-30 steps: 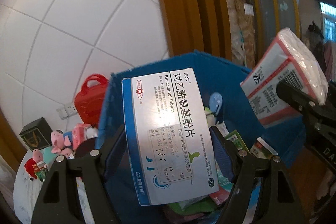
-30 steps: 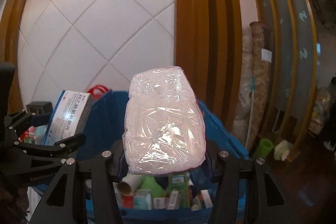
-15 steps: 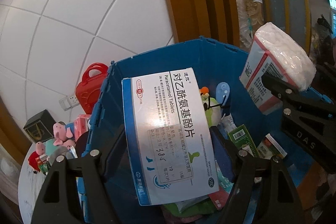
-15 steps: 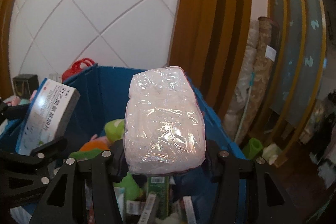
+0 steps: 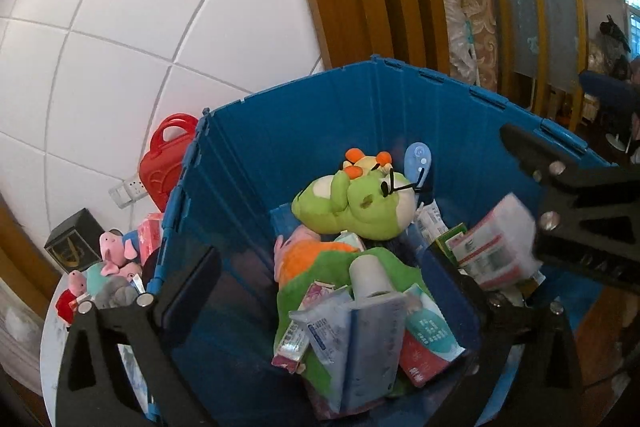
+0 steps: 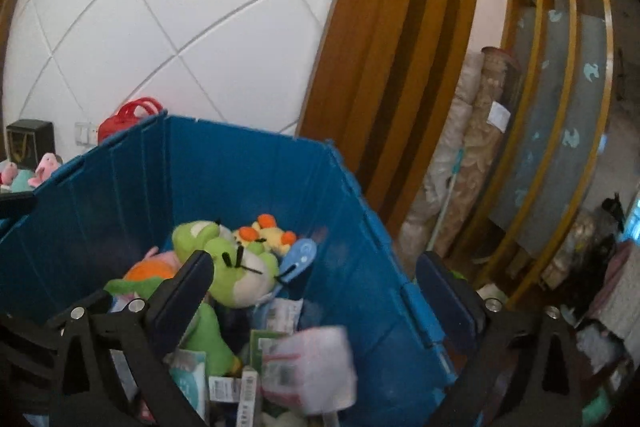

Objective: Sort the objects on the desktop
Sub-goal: 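Open both tools to drop the box and pack into the crate, then move both tools back toward the pile on the table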

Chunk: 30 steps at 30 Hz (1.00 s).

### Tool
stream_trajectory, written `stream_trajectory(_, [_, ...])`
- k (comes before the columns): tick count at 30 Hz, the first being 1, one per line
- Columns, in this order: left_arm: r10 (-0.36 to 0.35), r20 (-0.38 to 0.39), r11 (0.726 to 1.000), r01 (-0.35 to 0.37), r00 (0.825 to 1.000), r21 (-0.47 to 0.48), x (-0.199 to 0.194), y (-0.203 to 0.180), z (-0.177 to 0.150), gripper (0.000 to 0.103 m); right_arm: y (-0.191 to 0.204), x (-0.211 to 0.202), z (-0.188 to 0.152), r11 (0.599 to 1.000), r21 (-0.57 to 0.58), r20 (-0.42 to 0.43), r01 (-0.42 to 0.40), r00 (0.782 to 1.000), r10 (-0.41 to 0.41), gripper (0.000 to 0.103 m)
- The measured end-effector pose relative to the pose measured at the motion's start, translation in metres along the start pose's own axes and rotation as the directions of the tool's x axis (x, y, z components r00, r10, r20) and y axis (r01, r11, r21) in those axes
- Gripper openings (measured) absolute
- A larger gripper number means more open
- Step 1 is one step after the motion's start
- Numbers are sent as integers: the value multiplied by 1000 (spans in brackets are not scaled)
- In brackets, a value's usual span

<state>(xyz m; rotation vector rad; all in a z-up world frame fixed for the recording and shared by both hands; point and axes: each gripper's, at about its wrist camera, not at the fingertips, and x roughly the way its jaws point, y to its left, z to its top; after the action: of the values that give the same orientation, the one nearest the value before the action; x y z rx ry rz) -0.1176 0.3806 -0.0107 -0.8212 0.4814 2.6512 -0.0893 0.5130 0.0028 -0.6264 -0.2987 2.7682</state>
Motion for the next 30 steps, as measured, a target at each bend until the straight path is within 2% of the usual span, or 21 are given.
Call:
stream_trajectory(6, [-37, -1, 999, 37, 999, -20, -9, 6, -4, 101, -11, -12, 0, 1000, 2, -5, 23, 1000, -23, 103])
stream_trajectory(14, [-105, 4, 994, 105, 994, -42, -28, 7, -10, 101, -23, -24, -14, 999, 34, -42, 13, 999, -11, 103])
stream_trajectory(22, [-119, 5, 991, 119, 993, -58, -40, 14, -15, 101, -29, -25, -24, 996, 92, -86, -12, 996, 19, 103])
stream_trajectory(30, [-91, 31, 990, 93, 995, -101, -54, 44, -22, 101, -10, -27, -24, 996, 87, -112, -18, 993, 28, 103])
